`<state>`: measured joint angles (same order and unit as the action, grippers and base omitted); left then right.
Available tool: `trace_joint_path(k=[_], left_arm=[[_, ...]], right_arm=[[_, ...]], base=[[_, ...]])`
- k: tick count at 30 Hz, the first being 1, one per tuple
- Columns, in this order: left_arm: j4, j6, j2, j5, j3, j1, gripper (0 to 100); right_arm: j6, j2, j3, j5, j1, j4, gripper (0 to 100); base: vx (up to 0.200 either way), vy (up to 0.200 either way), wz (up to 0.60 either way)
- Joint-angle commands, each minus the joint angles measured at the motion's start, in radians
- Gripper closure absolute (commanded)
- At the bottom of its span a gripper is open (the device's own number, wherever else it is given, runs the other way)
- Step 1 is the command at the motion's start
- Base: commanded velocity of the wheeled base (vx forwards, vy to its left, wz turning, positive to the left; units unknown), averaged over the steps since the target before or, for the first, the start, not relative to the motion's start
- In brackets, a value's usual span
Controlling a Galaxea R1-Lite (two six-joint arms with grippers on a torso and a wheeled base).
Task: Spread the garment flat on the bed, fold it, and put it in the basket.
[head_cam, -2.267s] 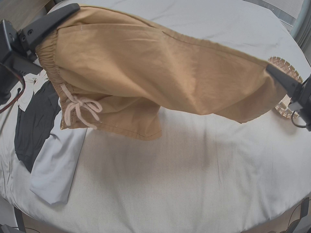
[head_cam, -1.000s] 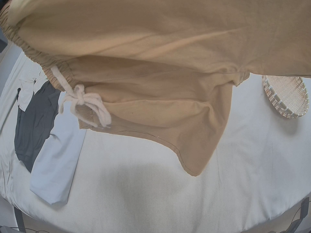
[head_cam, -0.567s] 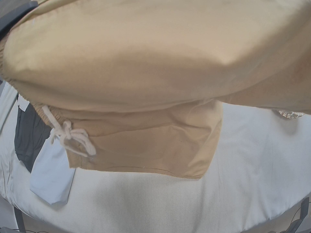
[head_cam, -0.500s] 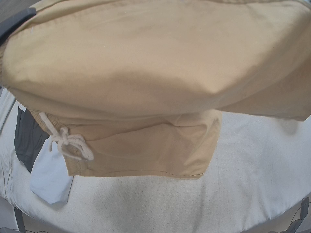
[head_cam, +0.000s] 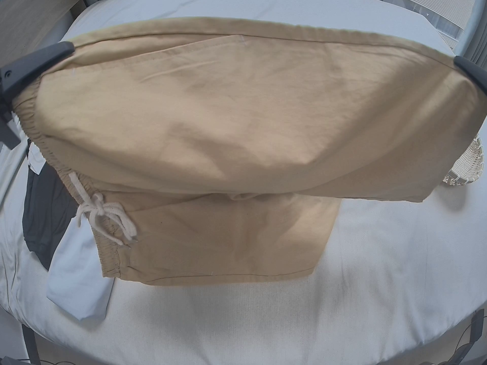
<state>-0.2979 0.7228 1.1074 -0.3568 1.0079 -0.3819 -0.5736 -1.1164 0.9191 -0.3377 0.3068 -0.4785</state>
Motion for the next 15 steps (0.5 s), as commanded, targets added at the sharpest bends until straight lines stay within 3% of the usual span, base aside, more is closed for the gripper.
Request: trace_joint_path(k=[1, 7, 15], left_arm=[[-0.087, 0.006, 0.127, -0.004, 0.003, 0.057, 100], [-0.196, 0.006, 0.223, -0.007, 0.015, 0.090, 100], [-0.245, 0.007, 0.315, -0.011, 0.074, 0.133, 100]], right_arm=[[-0.002, -0.134, 0.023, 0.002, -0.015, -0.060, 100], [-0.002, -0.232, 0.078, 0.002, -0.040, -0.101, 100], [-0.002, -0.329, 0.145, 0.000, -0.055, -0.129, 100]], base=[[0.000, 0.000, 0.00], [0.000, 0.000, 0.00], [0.000, 0.000, 0.00]])
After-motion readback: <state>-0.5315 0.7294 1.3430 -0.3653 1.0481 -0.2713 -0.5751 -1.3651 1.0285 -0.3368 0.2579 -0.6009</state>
